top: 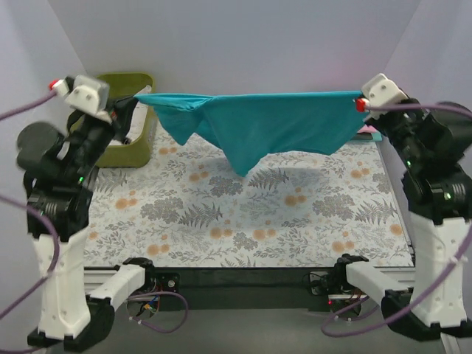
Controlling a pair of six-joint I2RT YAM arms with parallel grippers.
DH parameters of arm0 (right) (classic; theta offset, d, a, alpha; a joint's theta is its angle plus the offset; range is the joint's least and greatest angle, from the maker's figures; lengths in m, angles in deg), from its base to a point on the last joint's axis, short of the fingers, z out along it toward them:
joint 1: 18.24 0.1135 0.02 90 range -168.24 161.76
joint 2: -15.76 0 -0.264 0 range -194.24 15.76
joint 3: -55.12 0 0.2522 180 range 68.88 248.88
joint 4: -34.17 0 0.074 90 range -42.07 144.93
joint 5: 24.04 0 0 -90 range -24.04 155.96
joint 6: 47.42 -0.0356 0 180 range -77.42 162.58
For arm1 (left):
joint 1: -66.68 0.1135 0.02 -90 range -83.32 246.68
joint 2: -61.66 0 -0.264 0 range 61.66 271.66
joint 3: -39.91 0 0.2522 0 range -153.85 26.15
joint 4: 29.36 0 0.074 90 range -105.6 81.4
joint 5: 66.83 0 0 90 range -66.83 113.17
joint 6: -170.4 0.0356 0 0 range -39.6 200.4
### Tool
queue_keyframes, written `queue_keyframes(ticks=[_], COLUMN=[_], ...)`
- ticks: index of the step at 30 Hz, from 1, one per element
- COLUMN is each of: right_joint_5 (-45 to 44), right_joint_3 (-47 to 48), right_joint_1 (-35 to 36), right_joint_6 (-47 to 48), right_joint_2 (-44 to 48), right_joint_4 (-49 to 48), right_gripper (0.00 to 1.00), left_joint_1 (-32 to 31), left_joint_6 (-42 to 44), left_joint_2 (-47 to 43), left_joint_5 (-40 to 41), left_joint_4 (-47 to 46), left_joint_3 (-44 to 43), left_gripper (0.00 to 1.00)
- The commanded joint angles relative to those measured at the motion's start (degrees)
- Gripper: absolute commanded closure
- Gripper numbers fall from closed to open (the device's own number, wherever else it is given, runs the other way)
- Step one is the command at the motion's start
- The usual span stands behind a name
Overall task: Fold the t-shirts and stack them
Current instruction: Flatten the tshirt out
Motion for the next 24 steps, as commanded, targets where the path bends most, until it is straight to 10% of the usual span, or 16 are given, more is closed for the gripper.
queue_keyframes(ticks=[1, 11, 24], right_joint_5=[-0.4, -1.1, 5.1], right_joint_3=[0.8, 4.1, -22.8], right_joint_1=[-0.5, -0.5, -0.1], right_joint_6=[3.1, 5.9, 6.7], right_joint_2=[6.9, 8.5, -7.5], right_joint_4=[-0.6, -0.6, -16.3], right_gripper=[0.99, 0.99, 0.99], left_joint_1=[0.5, 0.5, 0.5], left_joint_6=[-1.4, -0.8, 4.5], left_joint_2=[-8.1, -6.6, 3.2], left_joint_5=[1.9, 10.8, 6.9], left_joint_4=[2.9, 6.5, -11.7], left_joint_3=[-1.8, -10.7, 23.0], left_gripper=[1.0, 1.0, 1.0])
